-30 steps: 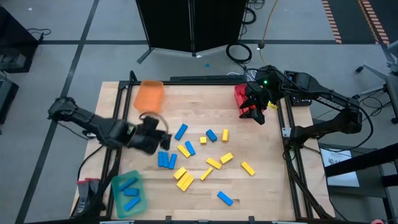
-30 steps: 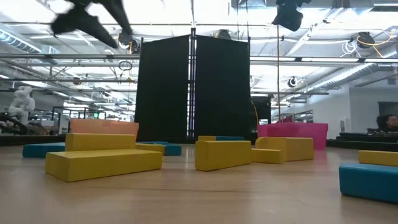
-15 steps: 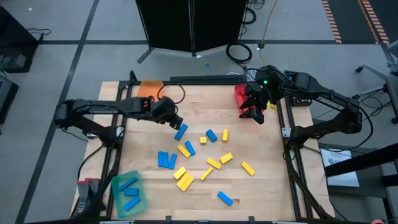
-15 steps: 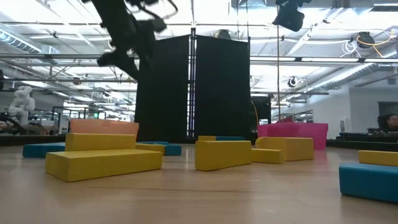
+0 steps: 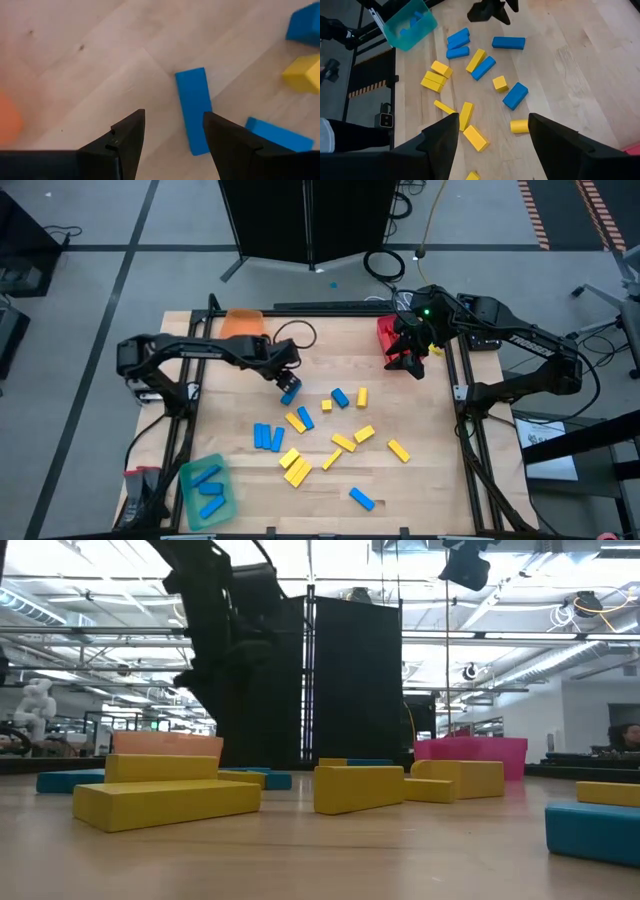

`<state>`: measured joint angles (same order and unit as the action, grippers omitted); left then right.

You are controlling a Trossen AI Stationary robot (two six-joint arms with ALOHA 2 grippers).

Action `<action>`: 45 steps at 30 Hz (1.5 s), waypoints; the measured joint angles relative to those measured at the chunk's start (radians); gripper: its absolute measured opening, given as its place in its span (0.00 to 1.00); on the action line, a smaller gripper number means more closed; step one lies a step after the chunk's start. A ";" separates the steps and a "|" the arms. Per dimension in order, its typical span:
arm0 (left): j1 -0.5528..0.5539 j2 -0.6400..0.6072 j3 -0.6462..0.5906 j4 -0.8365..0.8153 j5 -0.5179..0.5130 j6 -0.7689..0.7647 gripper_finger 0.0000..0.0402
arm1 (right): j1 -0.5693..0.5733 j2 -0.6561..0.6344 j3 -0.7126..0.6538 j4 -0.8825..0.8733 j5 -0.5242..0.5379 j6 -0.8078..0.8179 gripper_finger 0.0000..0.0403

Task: Sort blocks
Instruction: Put the blue block into the green transparent bin

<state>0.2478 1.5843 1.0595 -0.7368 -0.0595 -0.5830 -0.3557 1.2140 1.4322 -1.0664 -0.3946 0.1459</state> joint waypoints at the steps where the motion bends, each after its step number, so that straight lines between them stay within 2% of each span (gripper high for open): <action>1: 0.000 0.009 0.000 0.002 0.000 0.015 0.52 | 0.000 0.000 0.000 0.000 0.000 0.000 0.58; 14: -0.001 0.033 0.000 0.109 -0.011 0.041 0.52 | 0.000 0.000 0.000 0.000 -0.001 0.000 0.58; 19: -0.001 0.030 0.000 0.099 -0.007 -0.067 0.52 | 0.000 0.000 0.000 0.000 -0.002 -0.001 0.58; 25: -0.002 0.030 0.000 0.100 -0.001 -0.092 0.52 | 0.000 0.000 0.000 0.000 -0.002 -0.001 0.58; 31: 0.002 0.030 0.000 0.099 0.054 -0.040 0.52 | 0.000 0.000 0.000 0.000 -0.003 -0.001 0.58; 40: 0.000 0.030 0.000 0.101 0.055 0.048 0.52 | 0.000 0.000 0.000 0.000 -0.003 -0.001 0.58; 45: -0.002 0.031 0.000 0.103 0.064 0.048 0.56 | 0.000 0.000 0.000 0.000 -0.003 -0.001 0.58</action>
<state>0.2455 1.6156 1.0592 -0.6339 0.0044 -0.5351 -0.3556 1.2139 1.4322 -1.0664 -0.3977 0.1452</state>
